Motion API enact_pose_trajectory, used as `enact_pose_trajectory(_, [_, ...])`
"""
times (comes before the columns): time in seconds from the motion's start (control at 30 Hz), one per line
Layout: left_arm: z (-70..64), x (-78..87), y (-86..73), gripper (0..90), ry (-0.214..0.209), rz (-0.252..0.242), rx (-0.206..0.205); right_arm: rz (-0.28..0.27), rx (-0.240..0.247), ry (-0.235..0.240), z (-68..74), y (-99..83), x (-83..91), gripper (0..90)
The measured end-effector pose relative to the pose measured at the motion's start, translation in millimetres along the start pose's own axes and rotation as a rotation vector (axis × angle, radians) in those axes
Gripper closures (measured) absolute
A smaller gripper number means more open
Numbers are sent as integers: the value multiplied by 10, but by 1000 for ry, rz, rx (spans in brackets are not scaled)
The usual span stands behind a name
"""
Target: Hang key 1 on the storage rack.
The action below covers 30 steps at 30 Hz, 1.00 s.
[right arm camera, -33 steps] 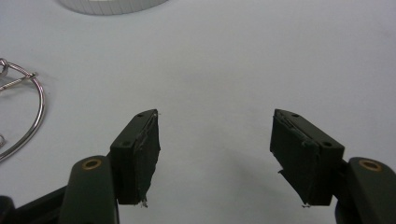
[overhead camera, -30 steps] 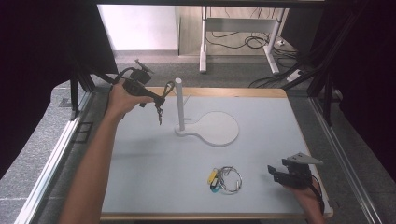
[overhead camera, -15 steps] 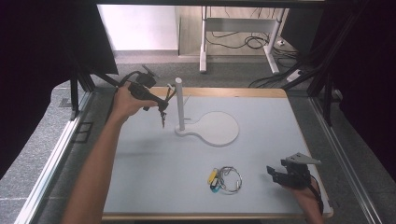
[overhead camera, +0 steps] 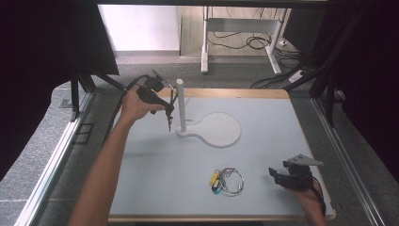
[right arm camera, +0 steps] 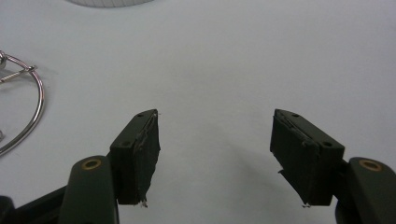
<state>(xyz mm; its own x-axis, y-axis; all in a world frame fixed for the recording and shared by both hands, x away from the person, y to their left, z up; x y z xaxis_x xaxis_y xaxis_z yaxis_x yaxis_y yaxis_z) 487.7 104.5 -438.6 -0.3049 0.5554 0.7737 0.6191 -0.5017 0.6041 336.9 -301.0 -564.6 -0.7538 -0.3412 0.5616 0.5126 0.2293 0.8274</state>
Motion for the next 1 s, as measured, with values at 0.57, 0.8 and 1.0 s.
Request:
enact_pose_trajectory(0.57, [-211, 232, -167, 510, -18, -66, -27, -20, 26, 48, 130, 79, 52, 341])
enact_pose_trajectory(0.8, [-333, 385, -381, 442, -6, -111, -56, -42, 74, 102, 280, 158, 96, 347])
enact_pose_trajectory(1.0, [-436, 416, -603, 418, -2, -118, -69, -46, 106, 119, 356, 215, 118, 346])
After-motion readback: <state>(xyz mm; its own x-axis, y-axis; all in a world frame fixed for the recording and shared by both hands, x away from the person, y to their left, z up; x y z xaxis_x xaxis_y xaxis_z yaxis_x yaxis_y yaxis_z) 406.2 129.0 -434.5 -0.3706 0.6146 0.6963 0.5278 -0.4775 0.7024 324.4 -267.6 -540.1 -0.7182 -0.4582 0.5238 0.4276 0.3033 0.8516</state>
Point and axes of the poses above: each handheld gripper's, and its own axes: x roughly backward along the jaws, y roughly out of its top, z roughly to its left, the point moved 10 cm from there along -x, roughly forward along the jaws, and after that the axes turned 8 degrees about -z, right-handed, at the moved point
